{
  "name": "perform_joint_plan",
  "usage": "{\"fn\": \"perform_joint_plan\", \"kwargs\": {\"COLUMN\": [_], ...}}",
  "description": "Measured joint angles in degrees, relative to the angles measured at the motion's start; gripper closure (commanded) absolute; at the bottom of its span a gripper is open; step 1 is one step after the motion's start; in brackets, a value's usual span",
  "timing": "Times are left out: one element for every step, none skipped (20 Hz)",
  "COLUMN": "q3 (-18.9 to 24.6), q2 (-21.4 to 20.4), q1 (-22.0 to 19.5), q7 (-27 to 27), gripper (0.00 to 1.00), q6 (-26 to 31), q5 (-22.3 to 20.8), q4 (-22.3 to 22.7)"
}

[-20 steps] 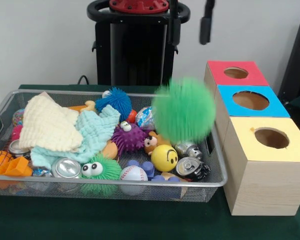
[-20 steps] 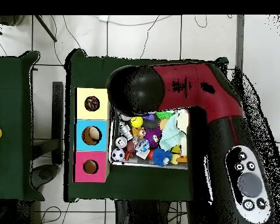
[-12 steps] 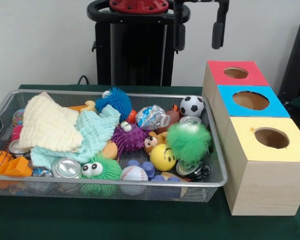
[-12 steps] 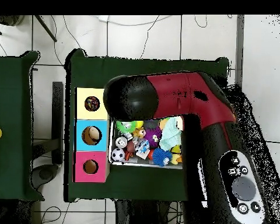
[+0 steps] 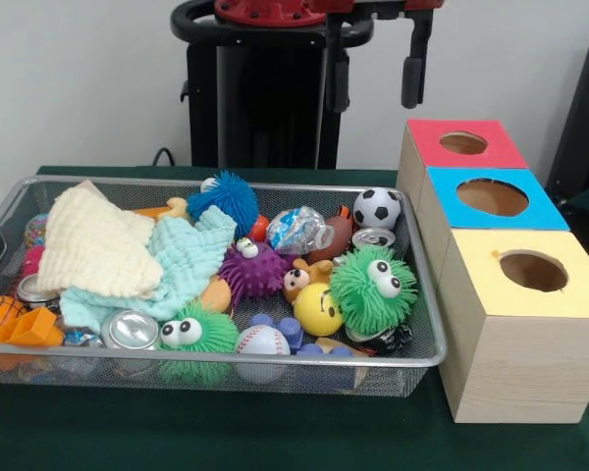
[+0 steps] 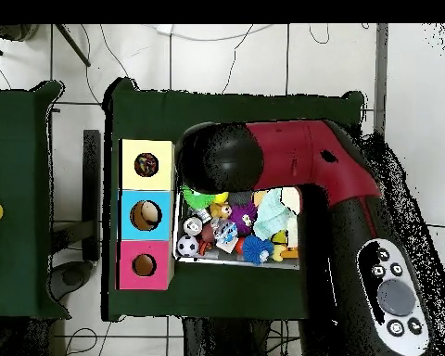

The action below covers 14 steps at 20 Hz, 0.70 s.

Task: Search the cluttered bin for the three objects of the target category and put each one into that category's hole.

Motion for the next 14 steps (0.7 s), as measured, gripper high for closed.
{"fn": "perform_joint_plan", "kwargs": {"q3": [0.01, 0.01, 0.01, 0.01, 0.0, 0.01, 0.01, 0.01, 0.01, 0.0, 0.03, 0.04, 0.06, 0.08], "q2": [0.36, 0.56, 0.61, 0.83, 1.33, 1.63, 1.75, 2.08, 2.41, 2.61, 2.77, 2.81, 3.08, 3.2], "q1": [-0.58, -0.84, -0.91, -1.21, -1.96, -2.43, -2.64, -3.26, -3.88, -4.36, -4.91, -5.05, -6.08, -6.57], "q7": [0.0, 0.0, 0.0, 0.0, 0.0, 0.0, 0.0, 0.0, 0.0, 0.0, 0.0, 0.0, 0.0, 0.0], "gripper": [0.0, 0.0, 0.0, 0.0, 0.0, 0.0, 0.0, 0.0, 0.0, 0.0, 0.0, 0.0, 0.0, 0.0], "q6": [0.0, -0.01, -0.01, -0.01, -0.01, 0.0, -0.01, -0.01, -0.01, -0.01, -0.01, -0.01, -0.01, -0.02], "q5": [0.4, 0.55, 0.59, 0.68, 0.76, 0.76, 0.78, 0.77, 0.76, 0.75, 0.78, 0.78, 0.76, 0.75], "q4": [0.0, -0.01, -0.01, 0.0, -0.01, -0.01, -0.01, 0.0, 0.02, 0.03, 0.06, 0.07, 0.08, 0.08]}}
